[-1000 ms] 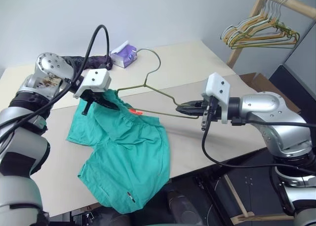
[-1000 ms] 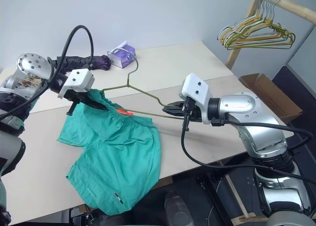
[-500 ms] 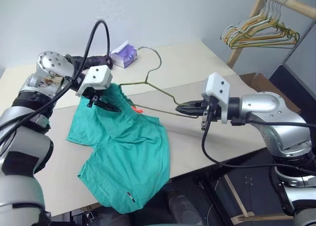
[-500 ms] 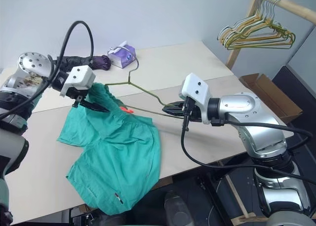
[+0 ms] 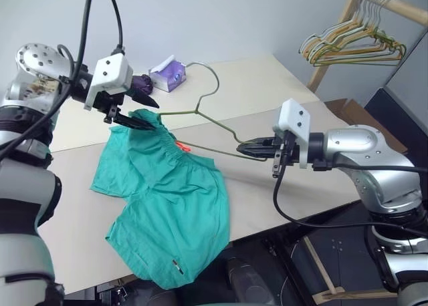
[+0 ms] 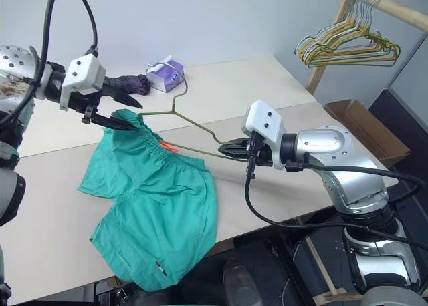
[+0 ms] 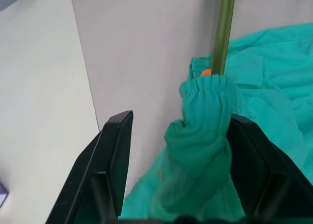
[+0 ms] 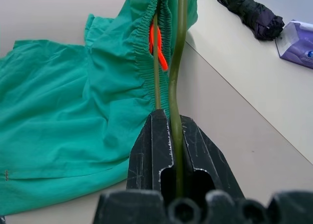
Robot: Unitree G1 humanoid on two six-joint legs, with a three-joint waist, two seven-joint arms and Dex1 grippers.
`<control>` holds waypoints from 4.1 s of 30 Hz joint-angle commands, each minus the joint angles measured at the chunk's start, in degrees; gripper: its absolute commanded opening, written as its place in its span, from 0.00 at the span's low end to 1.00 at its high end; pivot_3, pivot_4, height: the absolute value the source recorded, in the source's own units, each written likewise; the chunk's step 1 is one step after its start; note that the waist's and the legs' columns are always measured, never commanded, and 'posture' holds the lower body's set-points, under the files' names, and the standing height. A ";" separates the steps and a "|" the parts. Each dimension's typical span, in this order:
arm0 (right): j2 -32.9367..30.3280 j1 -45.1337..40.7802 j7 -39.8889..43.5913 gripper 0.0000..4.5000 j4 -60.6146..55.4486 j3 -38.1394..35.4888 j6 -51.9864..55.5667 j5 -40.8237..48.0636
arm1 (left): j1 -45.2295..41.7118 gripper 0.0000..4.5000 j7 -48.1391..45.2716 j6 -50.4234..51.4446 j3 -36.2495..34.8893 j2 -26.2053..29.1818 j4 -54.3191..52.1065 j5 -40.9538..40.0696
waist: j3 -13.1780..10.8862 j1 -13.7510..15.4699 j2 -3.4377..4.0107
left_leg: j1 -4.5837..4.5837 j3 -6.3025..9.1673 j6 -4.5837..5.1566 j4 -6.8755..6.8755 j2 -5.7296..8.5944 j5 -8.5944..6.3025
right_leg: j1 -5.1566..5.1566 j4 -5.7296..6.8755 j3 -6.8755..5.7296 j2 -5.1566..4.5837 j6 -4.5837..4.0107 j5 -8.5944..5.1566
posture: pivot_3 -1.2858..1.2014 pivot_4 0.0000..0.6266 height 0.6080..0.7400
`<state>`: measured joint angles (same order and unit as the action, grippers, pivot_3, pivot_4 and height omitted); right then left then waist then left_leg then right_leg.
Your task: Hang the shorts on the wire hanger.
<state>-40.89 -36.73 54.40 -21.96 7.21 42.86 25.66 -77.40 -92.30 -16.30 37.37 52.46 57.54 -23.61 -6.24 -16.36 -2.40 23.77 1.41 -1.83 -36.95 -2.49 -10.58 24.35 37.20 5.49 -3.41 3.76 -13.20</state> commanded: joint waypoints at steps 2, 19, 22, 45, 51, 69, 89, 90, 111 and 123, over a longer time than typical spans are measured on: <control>-0.67 0.29 -0.14 0.00 -2.08 -1.93 -0.40 1.09 | -3.32 0.65 -0.20 -3.21 -0.16 1.44 3.08 3.35 | 0.00 0.00 0.00 | 0.00 0.00 0.00 0.00 0.00 0.00 | 0.00 0.00 0.00 0.00 0.00 0.00 | 0.43 0.04 1.00; -1.46 1.00 -0.31 0.00 -2.29 -1.90 0.17 1.75 | -4.05 0.01 -0.20 -1.79 2.98 2.89 0.37 -1.51 | 0.00 -0.11 0.00 | 0.00 -0.01 0.00 0.00 0.00 0.00 | 0.01 0.00 0.01 0.00 0.00 0.00 | 0.43 0.04 1.00; -1.40 1.12 -0.24 0.00 -1.96 -1.73 0.12 1.69 | -4.08 0.01 -0.20 -1.59 3.66 3.53 -0.29 -2.46 | 0.00 -0.05 0.00 | 0.00 -0.01 0.00 0.00 0.00 0.00 | 0.01 0.00 0.01 0.00 0.00 0.00 | 0.44 0.05 1.00; -0.62 0.47 0.22 0.00 -0.96 -1.25 -0.06 1.45 | -2.33 0.07 -0.20 1.12 5.08 4.83 -4.41 -7.00 | -0.01 1.63 0.01 | 0.01 -0.01 0.00 0.00 0.00 0.00 | 0.01 -0.01 0.01 0.00 0.01 -0.01 | 0.44 0.06 1.00; -0.73 0.75 0.38 0.00 -0.49 -1.15 0.08 1.45 | -3.10 0.00 -0.20 2.28 6.24 5.81 -5.43 -9.18 | -0.01 1.62 0.01 | 0.00 -0.02 0.00 0.00 -0.01 0.00 | 0.02 -0.01 0.01 0.00 0.00 -0.01 | 0.44 0.06 1.00; -0.47 -0.24 1.03 0.00 0.63 -1.20 -0.07 1.59 | -0.55 0.29 -0.20 1.43 7.71 5.52 -7.29 -7.94 | -0.01 1.82 0.01 | 0.01 -0.02 0.00 0.00 0.00 0.00 | 0.02 -0.02 0.01 0.00 0.00 -0.02 | 0.44 0.07 1.00; -0.36 -1.44 1.91 0.00 0.04 -1.76 -0.02 2.10 | 2.43 0.56 -0.20 -3.95 11.48 0.45 -3.85 -2.69 | -0.01 1.84 0.01 | 0.02 -0.02 0.00 0.00 0.00 0.00 | 0.02 -0.02 0.01 0.01 0.00 -0.01 | 0.44 0.03 1.00; -0.33 -1.53 1.89 0.00 0.00 -1.81 0.05 2.19 | 2.63 0.56 -0.20 -4.26 11.31 0.13 -3.51 -2.17 | -0.01 1.76 0.01 | 0.02 -0.02 0.00 0.00 0.00 0.00 | 0.02 -0.02 0.01 0.00 0.00 -0.01 | 0.44 0.03 1.00; 1.44 -1.04 0.81 0.00 -0.64 -1.85 -0.81 3.74 | 7.38 0.01 -0.20 0.27 5.48 1.61 -8.89 -3.65 | 0.00 1.85 0.01 | 0.01 -0.01 0.00 0.00 0.00 0.00 | 0.01 -0.01 0.01 0.00 0.00 -0.01 | 0.46 0.04 1.00; 0.91 0.68 -0.59 0.72 1.34 -3.07 -4.60 1.10 | 11.25 0.00 -0.20 4.26 -1.39 2.76 -13.78 -3.76 | -0.01 4.38 0.02 | 0.00 -0.02 0.00 0.00 0.00 0.00 | 0.01 -0.02 0.00 0.02 0.00 -0.01 | 0.46 0.08 1.00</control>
<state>-38.90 -35.38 54.32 -20.39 6.81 39.38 27.09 -66.21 -92.31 -12.42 38.98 54.95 44.56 -26.94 -6.25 -11.98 -2.38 23.77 1.39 -1.82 -36.95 -2.50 -10.58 24.36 37.18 5.49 -3.39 3.75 -13.21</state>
